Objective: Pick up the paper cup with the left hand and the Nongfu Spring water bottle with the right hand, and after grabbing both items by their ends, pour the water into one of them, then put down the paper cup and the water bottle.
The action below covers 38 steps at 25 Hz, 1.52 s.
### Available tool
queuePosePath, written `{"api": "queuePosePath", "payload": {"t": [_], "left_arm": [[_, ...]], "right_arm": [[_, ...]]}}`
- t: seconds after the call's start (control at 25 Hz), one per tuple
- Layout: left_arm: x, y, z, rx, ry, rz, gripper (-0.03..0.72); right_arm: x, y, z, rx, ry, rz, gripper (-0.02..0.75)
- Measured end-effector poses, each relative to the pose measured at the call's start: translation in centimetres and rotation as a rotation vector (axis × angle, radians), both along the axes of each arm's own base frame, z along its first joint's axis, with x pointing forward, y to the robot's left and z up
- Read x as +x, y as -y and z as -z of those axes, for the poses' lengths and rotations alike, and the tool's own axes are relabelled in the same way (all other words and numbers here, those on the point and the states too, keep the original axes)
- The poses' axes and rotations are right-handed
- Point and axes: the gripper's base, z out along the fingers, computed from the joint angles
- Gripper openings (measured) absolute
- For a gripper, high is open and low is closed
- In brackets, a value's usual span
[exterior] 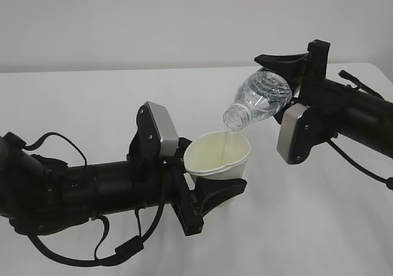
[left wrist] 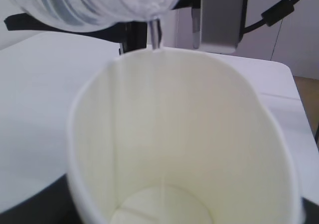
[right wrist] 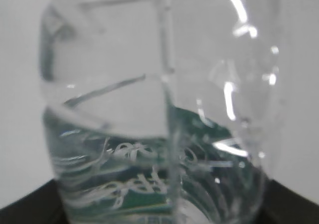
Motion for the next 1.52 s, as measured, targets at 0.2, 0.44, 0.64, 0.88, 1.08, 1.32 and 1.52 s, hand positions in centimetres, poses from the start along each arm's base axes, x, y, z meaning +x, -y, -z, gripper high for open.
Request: {"api": "queuePosePath", "payload": {"t": [0.2,0.44,0.64,0.88,1.08,1.32,1.52], "left_arm": [[0.00,0.00,0.00,0.000,0.000,0.000,0.456],[0.00,0.00,0.00,0.000,0.000,0.000,0.456],[0.00,0.00,0.00,0.000,0.000,0.000,0.456],[0.00,0.00,0.00,0.000,0.000,0.000,0.456],[0.00,0.00,0.00,0.000,0.000,0.000,0.456],[0.00,0.00,0.00,0.000,0.000,0.000,0.456],[0.00,0.00,0.00,0.000,0.000,0.000,0.456]], "right_arm": [[0.00,0.00,0.00,-0.002,0.001,0.000,0.465],[0.00,0.00,0.00,-0.003,0.003,0.000,0.464],[0.00,0.00,0.00,-0.005,0.004,0.000,0.464],[0.00,0.00,0.00,-0.011,0.009,0.000,0.464],[0.00,0.00,0.00,-0.012,0.010,0.000,0.464],[0.00,0.00,0.00,-0.015,0.013,0.000,0.464],[0.00,0.00,0.00,-0.017,0.014,0.000,0.464]]}}
